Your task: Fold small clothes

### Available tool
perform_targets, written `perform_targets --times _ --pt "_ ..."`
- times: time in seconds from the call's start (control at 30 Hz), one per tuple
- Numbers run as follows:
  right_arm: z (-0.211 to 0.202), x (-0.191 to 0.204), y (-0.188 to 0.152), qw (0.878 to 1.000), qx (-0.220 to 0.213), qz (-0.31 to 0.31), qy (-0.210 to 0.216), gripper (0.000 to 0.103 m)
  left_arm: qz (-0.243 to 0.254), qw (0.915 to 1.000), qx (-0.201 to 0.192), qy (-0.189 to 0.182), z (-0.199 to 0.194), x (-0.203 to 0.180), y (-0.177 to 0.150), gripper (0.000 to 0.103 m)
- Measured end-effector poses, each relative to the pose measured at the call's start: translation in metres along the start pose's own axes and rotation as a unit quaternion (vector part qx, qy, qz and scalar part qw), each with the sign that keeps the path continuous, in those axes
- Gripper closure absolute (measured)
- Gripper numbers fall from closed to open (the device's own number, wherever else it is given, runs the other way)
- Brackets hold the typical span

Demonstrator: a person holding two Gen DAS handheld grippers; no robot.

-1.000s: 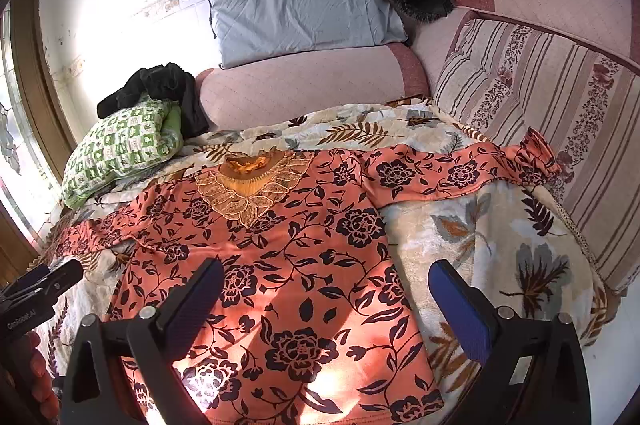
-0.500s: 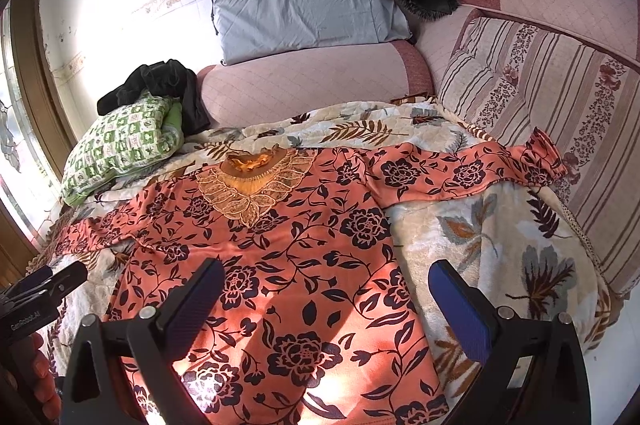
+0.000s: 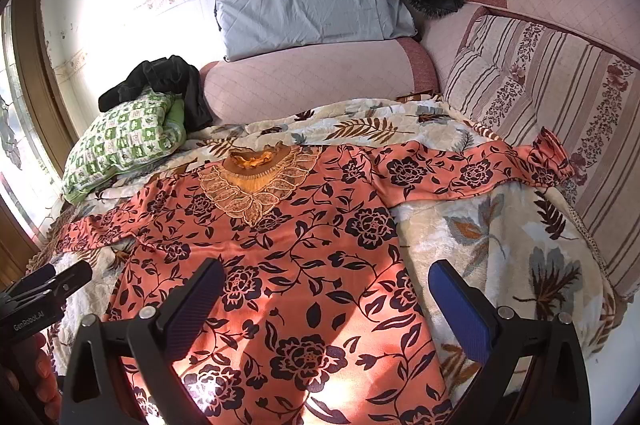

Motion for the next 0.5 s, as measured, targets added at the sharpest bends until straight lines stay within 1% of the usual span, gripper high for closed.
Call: perform_targets --times 0.5 --pt "0.0066 0.0035 0.0003 1.0 0.003 -0.003 0.001 0.0 0.0 1.0 0.001 0.001 0.0023 0.0005 0.0005 0.0"
Point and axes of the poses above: each gripper's, at about its wrist camera, not at the fingertips, and z roughly the way its jaws point, x to its left, y to its top, the point moved 8 cm from there along z, roughly the way its jaws point, and after that the axes turned 2 degrees about z, right-handed, at the moved point
